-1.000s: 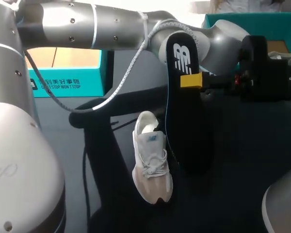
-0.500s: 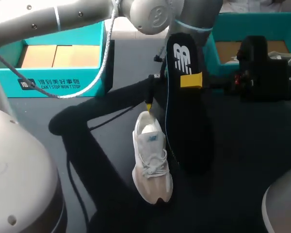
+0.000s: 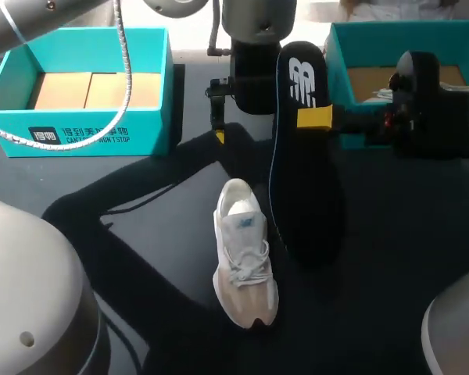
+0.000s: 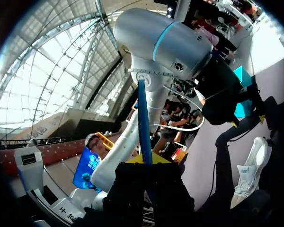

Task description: Take the shoe out of the shoebox, open the shoe tongue, remove and reinsert the insole, then place the shoe into the shoebox

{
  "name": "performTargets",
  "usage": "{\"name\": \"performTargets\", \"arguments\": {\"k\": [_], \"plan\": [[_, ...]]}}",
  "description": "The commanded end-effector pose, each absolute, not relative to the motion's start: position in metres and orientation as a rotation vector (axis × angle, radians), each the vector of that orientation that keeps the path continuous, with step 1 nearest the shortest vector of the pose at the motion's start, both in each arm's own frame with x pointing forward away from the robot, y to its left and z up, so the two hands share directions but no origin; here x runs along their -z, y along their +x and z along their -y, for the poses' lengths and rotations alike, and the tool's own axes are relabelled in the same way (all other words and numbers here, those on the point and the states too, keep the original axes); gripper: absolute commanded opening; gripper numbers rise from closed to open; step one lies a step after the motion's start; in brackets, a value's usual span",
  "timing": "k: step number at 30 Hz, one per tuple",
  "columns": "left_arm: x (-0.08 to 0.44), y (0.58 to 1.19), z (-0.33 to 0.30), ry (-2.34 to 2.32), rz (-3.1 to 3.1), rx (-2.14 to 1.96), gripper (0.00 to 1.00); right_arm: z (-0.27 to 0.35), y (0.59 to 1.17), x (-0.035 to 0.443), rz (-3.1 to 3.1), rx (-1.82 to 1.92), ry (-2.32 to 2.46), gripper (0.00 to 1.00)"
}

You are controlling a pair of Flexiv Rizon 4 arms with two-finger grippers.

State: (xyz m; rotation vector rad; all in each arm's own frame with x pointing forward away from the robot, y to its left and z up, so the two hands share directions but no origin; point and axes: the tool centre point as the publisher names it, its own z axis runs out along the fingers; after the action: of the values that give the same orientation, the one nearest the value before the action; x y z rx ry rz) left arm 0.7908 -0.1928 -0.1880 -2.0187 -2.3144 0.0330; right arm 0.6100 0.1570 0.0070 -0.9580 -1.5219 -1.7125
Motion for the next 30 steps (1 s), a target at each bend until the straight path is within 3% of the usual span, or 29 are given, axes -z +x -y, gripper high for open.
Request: {"name": "performTargets", "arguments": {"k": [1, 13, 30], "plan": [[0.169, 0.787, 0.151, -2.191, 2.484, -0.393, 1.0, -0.151, 0.626, 0.008, 1.464, 1.758, -1.003, 0.0], [0.141, 0.785, 0.127, -2.503, 2.321, -0.68, 1.0, -0.114, 0.691, 0.047, 1.408, 1.598, -1.268, 0.0], [0.141, 0.783, 0.126, -2.591, 2.164, -0.708, 1.0, -0.114, 0.691, 0.047, 1.408, 1.598, -1.268, 0.0]]}}
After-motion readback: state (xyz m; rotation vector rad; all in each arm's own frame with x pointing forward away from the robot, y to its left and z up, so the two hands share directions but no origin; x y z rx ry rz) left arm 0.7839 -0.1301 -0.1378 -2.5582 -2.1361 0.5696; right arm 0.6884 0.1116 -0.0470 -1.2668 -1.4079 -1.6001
